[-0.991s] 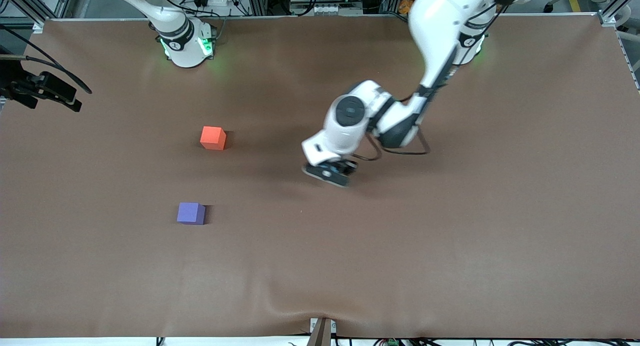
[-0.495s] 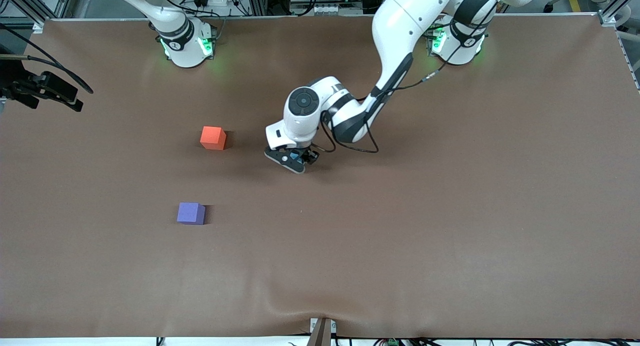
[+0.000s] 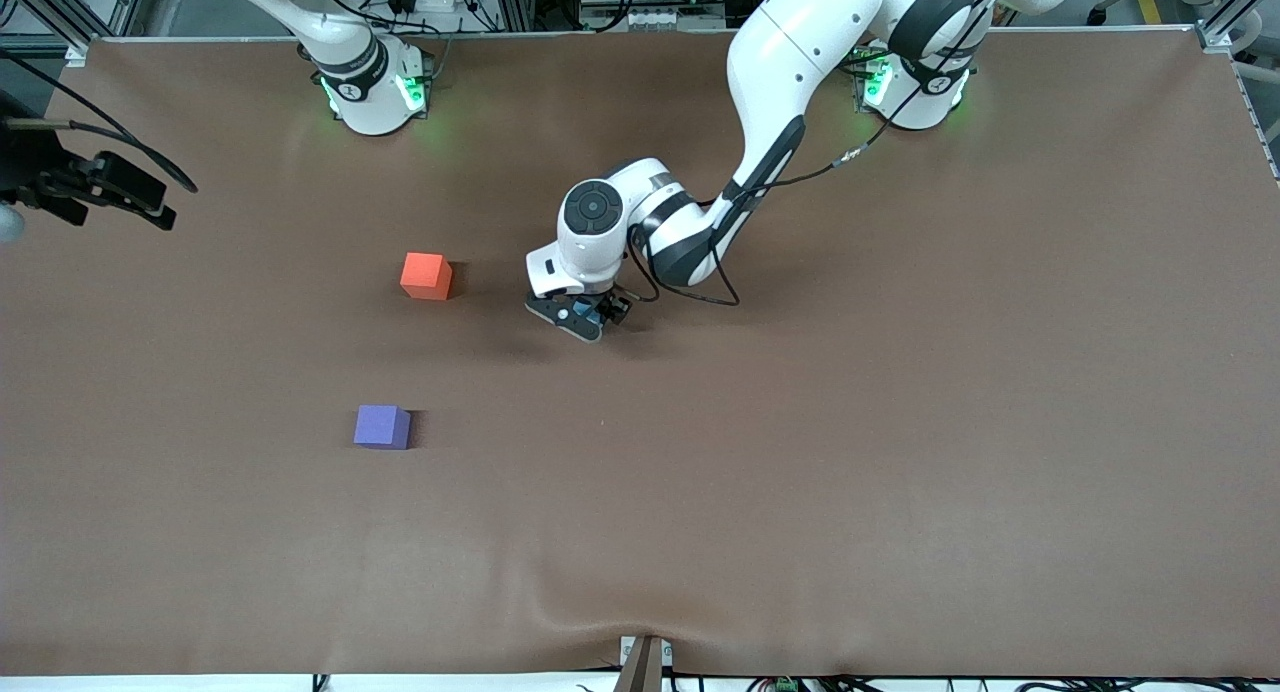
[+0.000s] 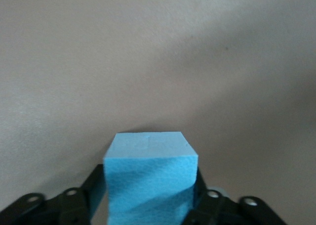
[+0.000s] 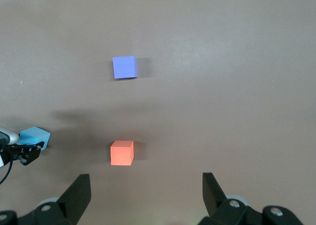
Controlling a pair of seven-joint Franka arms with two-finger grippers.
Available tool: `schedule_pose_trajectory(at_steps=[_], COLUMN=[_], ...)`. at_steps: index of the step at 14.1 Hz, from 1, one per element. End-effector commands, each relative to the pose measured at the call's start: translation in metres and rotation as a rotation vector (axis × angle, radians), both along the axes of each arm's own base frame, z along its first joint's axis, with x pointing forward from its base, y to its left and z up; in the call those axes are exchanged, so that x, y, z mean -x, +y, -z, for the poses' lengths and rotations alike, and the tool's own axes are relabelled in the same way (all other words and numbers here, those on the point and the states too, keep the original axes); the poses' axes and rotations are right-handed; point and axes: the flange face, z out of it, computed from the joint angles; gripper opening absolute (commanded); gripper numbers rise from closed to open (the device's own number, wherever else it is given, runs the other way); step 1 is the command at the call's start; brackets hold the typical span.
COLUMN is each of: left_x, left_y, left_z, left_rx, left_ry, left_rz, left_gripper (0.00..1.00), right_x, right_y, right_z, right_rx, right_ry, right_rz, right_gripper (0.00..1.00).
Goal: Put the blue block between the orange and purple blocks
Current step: 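Carry the light-blue cube with the left gripper toward the table's middle, then release the blue cube from the left gripper while the right gripper approaches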
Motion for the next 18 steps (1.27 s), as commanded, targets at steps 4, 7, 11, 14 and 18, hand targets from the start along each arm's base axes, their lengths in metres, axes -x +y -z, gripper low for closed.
schedule_pose_trajectory(at_steps=[4,7,11,14,18], left_x=[-0.031,-0.080,-0.136,-0.147,-0.147], left_y=[0.017,0.098,0.242,0.330,0.440], left_z=[-0.125,-0.224,-0.302,-0.344,-0.370], left_rx=[0.028,-0.034,-0.125,-0.171,-0.183], left_ry=[-0.084,-0.113,-0.029,0.030,0.070], left_rz=[-0.070,-0.174,-0.372,-0.440,-0.464], left_gripper=[1.00,1.00,1.00,1.00,1.00], right_x=[-0.028,-0.029,-0.013,0.007,0.025], right_y=[0.032,0.085,0.164,0.245,0.342], right_z=[0.058,0.094,0.150,0.200,0.293], right_rx=[-0.020,-0.022,-0.010,0.004,0.012], right_ry=[0.103,0.167,0.162,0.144,0.127], right_rz=[-0.062,-0.134,-0.058,0.055,0.133], right_gripper=[1.00,1.00,1.00,1.00,1.00])
